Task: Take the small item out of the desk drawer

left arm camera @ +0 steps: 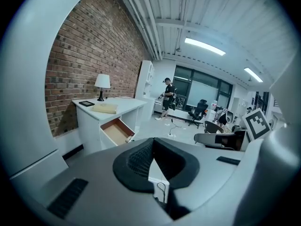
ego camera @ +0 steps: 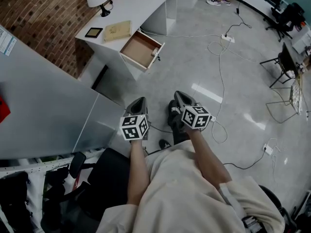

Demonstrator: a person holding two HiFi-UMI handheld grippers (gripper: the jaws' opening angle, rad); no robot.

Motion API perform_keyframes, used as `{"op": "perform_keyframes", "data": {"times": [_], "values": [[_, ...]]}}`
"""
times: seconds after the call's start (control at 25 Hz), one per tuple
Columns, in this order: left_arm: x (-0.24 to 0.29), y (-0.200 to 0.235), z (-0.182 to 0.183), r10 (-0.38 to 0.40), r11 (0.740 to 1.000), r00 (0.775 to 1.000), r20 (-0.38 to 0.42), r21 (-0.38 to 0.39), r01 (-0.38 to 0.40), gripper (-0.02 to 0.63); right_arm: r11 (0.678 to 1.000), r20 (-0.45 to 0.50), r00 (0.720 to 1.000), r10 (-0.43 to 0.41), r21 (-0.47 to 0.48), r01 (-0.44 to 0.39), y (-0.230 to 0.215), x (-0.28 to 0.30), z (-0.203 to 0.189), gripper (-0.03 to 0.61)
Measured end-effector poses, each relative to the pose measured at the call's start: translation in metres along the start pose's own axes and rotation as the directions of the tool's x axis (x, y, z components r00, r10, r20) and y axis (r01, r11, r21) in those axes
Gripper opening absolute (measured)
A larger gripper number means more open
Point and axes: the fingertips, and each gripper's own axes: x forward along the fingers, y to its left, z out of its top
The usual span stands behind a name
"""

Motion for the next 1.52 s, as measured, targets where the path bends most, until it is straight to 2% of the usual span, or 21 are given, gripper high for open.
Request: {"op": "perform_keyframes", "data": {"times": [0.28, 0.52, 0.88, 1.08, 1.2, 1.4, 1.52], "values": [[0.007, 0.034, 0.01, 0.038, 0.997, 0.999, 0.027, -0.062, -0.036, 0.015, 0.998, -0.074, 0.997, 0.022, -0.056, -0.027, 0.008, 0.039, -0.007, 0.025], [0.028, 0.059, 0.027, 0.055, 0.996, 0.998, 0.028, -0.067, -0.053, 0.015, 0.995, -0.115, 0.991, 0.066, -0.07, -0.074, 0.016, 0.078, -0.001, 0.025], [0.095, 0.097, 0.047, 0.04, 0.998, 0.999, -0.032, -0.053, -0.041, 0.015, 0.991, -0.138, 0.984, 0.109, -0.057, -0.118, 0.0, 0.158, 0.027, 0.025], [0.15, 0.114, 0.062, 0.028, 0.998, 0.996, -0.08, -0.05, -0.032, 0.015, 0.988, -0.175, 0.978, 0.116, -0.081, -0.132, -0.021, 0.206, 0.048, 0.025], [0.186, 0.118, 0.073, 0.018, 0.998, 0.995, -0.098, -0.055, -0.023, 0.015, 0.985, -0.189, 0.971, 0.15, -0.053, -0.162, -0.042, 0.225, 0.067, 0.025], [0.242, 0.126, 0.092, 0.009, 0.999, 0.99, -0.139, -0.047, -0.016, 0.015, 0.992, -0.181, 0.976, 0.122, -0.004, -0.125, -0.096, 0.253, 0.106, 0.025], [0.276, 0.127, 0.108, 0.01, 0.999, 0.989, -0.15, -0.038, -0.016, 0.015, 0.994, -0.196, 0.975, 0.106, -0.014, -0.111, -0.122, 0.272, 0.124, 0.025]]}}
